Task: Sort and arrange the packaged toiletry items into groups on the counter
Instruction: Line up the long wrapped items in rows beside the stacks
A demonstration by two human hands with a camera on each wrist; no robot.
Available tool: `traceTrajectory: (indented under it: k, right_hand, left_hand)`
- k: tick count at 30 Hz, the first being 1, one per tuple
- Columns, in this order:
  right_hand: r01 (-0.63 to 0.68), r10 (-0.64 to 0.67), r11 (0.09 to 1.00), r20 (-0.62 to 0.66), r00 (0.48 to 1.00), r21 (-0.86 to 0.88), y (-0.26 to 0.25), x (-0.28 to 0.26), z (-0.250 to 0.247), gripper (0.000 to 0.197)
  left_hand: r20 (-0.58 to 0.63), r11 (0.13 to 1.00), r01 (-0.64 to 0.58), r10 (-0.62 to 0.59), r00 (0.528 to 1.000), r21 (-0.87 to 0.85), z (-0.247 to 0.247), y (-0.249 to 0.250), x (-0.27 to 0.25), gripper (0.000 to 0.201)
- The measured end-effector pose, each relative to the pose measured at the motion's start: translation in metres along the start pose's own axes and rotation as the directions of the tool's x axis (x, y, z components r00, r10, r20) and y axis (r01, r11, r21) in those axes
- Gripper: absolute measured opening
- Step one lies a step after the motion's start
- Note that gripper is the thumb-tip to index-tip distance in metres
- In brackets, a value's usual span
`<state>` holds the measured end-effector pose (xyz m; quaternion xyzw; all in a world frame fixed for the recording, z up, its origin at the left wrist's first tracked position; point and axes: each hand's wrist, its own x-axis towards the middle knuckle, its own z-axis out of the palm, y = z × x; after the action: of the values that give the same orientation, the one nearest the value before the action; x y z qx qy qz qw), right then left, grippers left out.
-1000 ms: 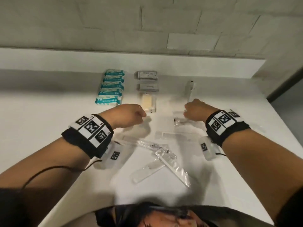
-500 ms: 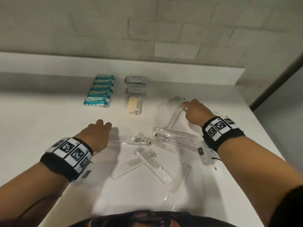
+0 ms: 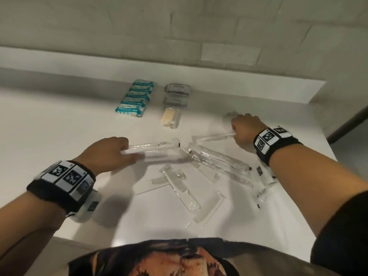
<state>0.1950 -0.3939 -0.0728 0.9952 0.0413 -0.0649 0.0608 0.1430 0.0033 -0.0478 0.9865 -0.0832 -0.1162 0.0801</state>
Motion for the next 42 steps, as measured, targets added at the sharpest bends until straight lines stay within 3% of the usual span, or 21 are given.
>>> traceTrajectory:
  k: [5,9,11,14,16,19,23,26,31,35,39,42]
  right_hand:
    - [-0.041,0.013,0.972,0.124,0.992,0.230,0.011,-0.020,-0.011,0.032]
    - [-0.145,0.116,0.904,0.096,0.989,0.401,0.036,-0.044,-0.018,0.015]
    - [-0.179,0.164,0.915,0.074,0.984,0.361,0.047,-0.057,-0.021,0.030]
    - [-0.218,0.173,0.936,0.180,0.968,0.275,0.046,-0.079,-0.022,0.045]
    - [-0.193,0.116,0.935,0.257,0.959,0.297,0.033,-0.089,-0.015,0.041]
    - [-0.078,0.008,0.954,0.237,0.971,0.289,0.013,-0.099,0.000,0.032]
    - [-0.085,0.030,0.949,0.183,0.983,0.302,-0.008,-0.104,0.014,0.020]
    - [-0.061,0.025,0.974,0.167,0.986,0.219,-0.013,-0.104,0.011,0.023]
    - [-0.088,0.068,0.987,0.154,0.986,0.132,0.034,-0.113,-0.014,0.031]
    - [-0.139,0.071,0.927,0.199,0.977,0.348,0.097,-0.132,-0.017,0.010]
    - [-0.144,0.066,0.953,0.279,0.958,0.268,0.119,-0.147,0.008,0.045]
    - [-0.081,0.049,0.988,0.227,0.973,0.134,0.109,-0.146,0.033,0.048]
  left_hand:
    - [-0.030,0.985,-0.086,0.083,0.996,-0.147,0.012,0.030,-0.003,0.034]
    - [-0.014,0.957,-0.216,0.217,0.976,-0.194,0.023,0.075,0.002,0.022]
    - [-0.035,0.944,-0.265,0.263,0.964,-0.199,0.027,0.098,0.006,0.023]
    - [-0.067,0.919,-0.350,0.344,0.937,-0.183,0.032,0.131,0.014,0.025]
    - [-0.068,0.904,-0.383,0.377,0.924,-0.191,0.034,0.148,0.020,0.021]
    - [-0.038,0.903,-0.395,0.395,0.918,-0.170,0.038,0.166,0.025,0.014]
    - [0.005,0.912,-0.410,0.410,0.912,0.002,0.048,0.171,0.027,0.017]
    - [-0.023,0.914,-0.405,0.406,0.914,0.040,0.054,0.170,0.030,0.013]
    - [0.105,0.924,-0.380,0.375,0.921,0.037,0.063,0.176,0.034,0.052]
    - [0.089,0.873,-0.405,0.396,0.914,0.273,0.058,0.181,0.036,0.033]
    - [0.107,0.819,-0.446,0.439,0.892,0.360,0.047,0.184,0.035,0.021]
    - [0.140,0.822,-0.453,0.432,0.891,0.345,0.037,0.179,0.038,0.018]
